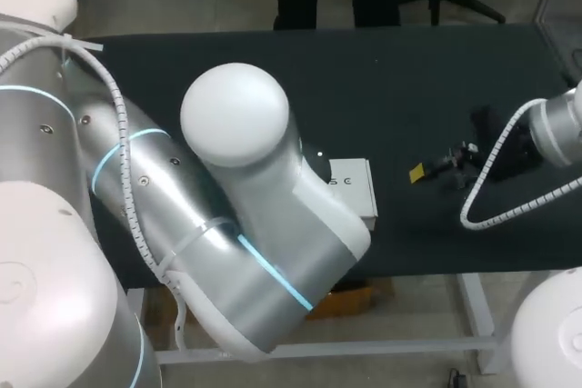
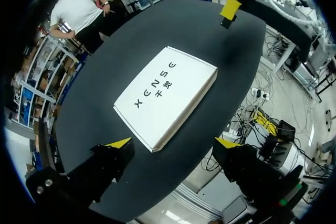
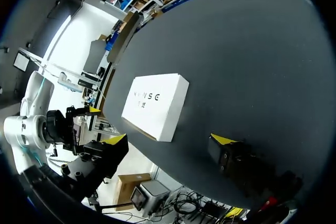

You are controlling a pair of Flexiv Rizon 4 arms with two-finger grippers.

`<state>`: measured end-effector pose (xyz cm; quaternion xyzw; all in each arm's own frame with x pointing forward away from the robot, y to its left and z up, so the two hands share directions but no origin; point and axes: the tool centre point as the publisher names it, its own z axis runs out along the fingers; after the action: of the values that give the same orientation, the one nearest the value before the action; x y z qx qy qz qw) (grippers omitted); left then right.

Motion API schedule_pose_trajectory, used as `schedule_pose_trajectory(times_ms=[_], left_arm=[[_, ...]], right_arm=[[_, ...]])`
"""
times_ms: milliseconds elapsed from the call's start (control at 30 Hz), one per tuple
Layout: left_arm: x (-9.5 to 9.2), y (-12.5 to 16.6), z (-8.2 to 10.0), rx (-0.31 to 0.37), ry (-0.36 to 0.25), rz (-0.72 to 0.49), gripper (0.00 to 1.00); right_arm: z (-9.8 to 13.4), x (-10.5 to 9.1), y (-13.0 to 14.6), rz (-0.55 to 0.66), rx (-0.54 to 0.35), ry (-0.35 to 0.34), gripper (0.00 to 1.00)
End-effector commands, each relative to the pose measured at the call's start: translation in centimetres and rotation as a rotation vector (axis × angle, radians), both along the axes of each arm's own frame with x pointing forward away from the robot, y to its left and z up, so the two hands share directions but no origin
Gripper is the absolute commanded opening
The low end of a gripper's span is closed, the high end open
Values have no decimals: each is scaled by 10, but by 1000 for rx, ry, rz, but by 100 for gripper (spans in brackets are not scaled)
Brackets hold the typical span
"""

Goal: Assemble the packaging by folding the flat box into shape, placing the metal phone stand inside, and closing the box properly

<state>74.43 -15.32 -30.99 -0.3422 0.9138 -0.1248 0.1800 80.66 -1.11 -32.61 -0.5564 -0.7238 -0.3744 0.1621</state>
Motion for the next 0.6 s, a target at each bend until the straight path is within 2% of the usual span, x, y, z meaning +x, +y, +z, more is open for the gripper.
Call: schedule_pose_trajectory(times_ms=[33, 133, 600], left_arm=[[-29, -17, 13, 60, -17, 64, 100], [-34, -19, 12, 65, -2, 92, 100], [-34, -19, 12, 65, -2, 92, 100]], right_arm=[[11, -13, -18, -64, 59, -182, 100], [18, -15, -26, -40, 39, -243, 100], [18, -15, -26, -40, 39, -243, 100]])
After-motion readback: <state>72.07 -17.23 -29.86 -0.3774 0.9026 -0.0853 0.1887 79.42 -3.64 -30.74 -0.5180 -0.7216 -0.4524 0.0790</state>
